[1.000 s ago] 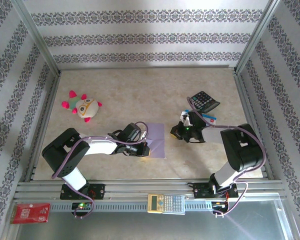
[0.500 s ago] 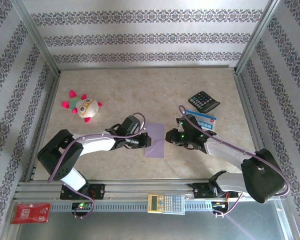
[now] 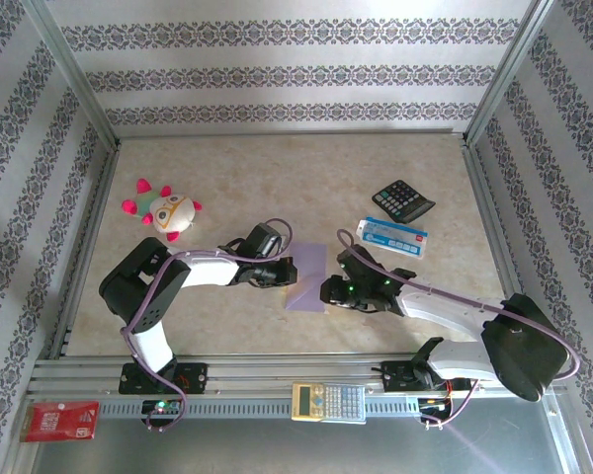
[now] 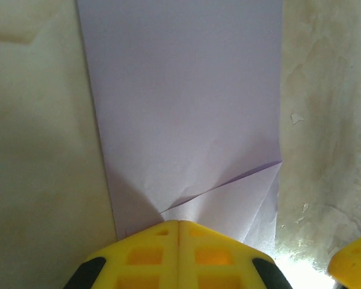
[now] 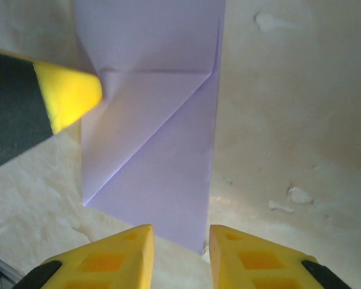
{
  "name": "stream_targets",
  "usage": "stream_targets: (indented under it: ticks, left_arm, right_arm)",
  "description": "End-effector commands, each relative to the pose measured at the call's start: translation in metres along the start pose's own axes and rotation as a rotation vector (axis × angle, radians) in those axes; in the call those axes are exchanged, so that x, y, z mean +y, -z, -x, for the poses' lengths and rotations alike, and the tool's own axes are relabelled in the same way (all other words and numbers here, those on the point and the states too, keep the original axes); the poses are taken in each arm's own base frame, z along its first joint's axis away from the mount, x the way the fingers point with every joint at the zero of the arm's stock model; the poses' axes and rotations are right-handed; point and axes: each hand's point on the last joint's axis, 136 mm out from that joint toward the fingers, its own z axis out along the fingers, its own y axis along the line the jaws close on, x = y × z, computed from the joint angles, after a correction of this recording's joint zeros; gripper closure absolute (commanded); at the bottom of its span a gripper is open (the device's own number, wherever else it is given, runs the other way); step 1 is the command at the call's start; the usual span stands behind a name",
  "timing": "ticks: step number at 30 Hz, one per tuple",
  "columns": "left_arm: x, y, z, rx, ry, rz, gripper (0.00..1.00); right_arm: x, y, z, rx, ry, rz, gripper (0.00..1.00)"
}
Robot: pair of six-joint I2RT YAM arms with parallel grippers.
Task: Fold a paper plane with a square sheet of paper (pick it up from the middle)
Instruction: Turn over the paper at the center of the table.
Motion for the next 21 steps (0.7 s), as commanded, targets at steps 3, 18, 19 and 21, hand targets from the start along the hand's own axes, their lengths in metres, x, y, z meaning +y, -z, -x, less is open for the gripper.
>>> stream_targets:
  ticks: [3,18,19,21]
  left_arm:
    - [0.031,-0.006,-0.019,0.042,0.018,0.072,1.0]
    - [0.039,-0.006,-0.029,0.059,0.021,0.084,1.0]
    - [0.039,-0.006,-0.028,0.058,0.021,0.086,1.0]
    - [0.04,-0.005,-0.029,0.058,0.019,0.088,1.0]
  right_arm:
    - [-0.007,-0.009,-0.014,0.005,-0.043,-0.066,0.68]
    - [0.002,-0.024,-0.011,0.008,-0.01,-0.062,0.68]
    - [0.004,-0.023,-0.01,0.005,-0.007,-0.056,0.69]
    - [0.007,-0.023,-0.009,0.001,0.001,-0.045,0.69]
